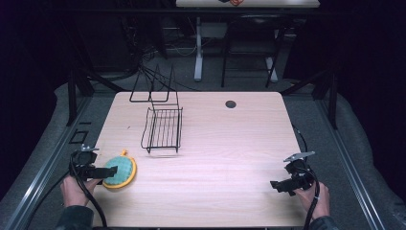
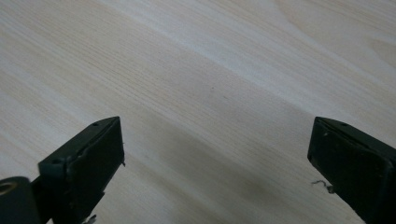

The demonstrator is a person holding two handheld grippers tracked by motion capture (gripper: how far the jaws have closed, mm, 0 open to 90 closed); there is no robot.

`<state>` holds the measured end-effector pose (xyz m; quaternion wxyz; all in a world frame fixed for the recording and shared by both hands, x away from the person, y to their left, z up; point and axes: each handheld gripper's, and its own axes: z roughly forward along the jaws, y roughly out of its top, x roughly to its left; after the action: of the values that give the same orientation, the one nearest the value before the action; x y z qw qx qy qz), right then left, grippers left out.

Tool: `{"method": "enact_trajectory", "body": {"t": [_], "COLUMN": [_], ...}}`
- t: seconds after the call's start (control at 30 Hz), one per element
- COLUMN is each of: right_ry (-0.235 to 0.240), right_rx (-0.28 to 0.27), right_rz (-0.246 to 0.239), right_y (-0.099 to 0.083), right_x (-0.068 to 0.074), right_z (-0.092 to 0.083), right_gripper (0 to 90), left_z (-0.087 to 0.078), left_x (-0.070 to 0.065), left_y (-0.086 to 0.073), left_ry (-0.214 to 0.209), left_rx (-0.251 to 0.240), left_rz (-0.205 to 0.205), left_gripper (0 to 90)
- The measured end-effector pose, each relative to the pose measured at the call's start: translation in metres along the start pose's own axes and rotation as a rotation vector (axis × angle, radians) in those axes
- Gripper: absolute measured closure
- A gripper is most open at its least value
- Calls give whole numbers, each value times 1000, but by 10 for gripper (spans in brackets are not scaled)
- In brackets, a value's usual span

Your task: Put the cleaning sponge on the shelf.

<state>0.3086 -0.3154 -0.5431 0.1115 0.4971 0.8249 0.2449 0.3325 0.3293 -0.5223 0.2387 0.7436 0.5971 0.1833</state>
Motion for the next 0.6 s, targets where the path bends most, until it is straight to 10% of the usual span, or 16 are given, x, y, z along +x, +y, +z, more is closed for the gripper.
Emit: {"method": "enact_trajectory", "body": {"t": [0.6], "right_ry": [15], "right_rx": [8], "right_rz": [-59], "right_y": [0], "right_x": [3], "right_z": [3], "right_gripper": [77], "left_z": [23], "left_x": [13], "left_y": [14], "left_ry": [-54], "left_rx": [21], "left_rz": [-42], "left_gripper": [48]}}
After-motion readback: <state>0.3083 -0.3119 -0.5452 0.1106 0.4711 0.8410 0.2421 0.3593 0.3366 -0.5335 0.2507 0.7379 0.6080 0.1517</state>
